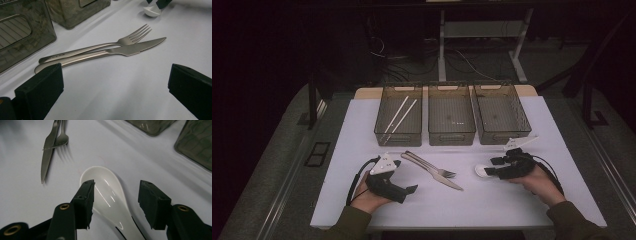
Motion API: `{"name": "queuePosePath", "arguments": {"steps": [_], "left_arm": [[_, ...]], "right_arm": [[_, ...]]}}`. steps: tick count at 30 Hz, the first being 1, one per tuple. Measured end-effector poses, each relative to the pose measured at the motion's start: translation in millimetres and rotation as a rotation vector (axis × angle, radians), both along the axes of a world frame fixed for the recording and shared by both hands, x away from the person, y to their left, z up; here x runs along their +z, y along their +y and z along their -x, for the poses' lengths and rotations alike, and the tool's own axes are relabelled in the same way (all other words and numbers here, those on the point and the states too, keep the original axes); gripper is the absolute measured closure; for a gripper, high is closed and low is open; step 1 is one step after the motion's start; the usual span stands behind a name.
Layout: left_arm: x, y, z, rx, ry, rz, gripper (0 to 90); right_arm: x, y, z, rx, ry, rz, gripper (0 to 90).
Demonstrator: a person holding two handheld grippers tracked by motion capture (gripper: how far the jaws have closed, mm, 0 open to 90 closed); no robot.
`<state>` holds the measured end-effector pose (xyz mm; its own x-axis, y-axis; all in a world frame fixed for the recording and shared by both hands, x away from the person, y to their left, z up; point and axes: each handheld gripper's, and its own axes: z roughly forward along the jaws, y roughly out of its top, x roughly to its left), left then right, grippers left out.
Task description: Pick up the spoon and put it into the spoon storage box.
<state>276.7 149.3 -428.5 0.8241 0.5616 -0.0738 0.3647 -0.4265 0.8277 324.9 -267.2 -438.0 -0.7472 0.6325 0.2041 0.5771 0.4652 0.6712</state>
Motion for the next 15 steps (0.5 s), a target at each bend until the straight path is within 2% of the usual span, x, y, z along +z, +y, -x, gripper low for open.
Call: {"name": "queuePosePath", "arguments": {"steps": [15], "left_arm": [[0.0, 0.0, 0.1, -0.002, 0.000, -0.004, 0.0]], "right_arm": [[-4.8, 9.6, 0.9, 0.032, -0.003, 0.037, 45.0]]}}
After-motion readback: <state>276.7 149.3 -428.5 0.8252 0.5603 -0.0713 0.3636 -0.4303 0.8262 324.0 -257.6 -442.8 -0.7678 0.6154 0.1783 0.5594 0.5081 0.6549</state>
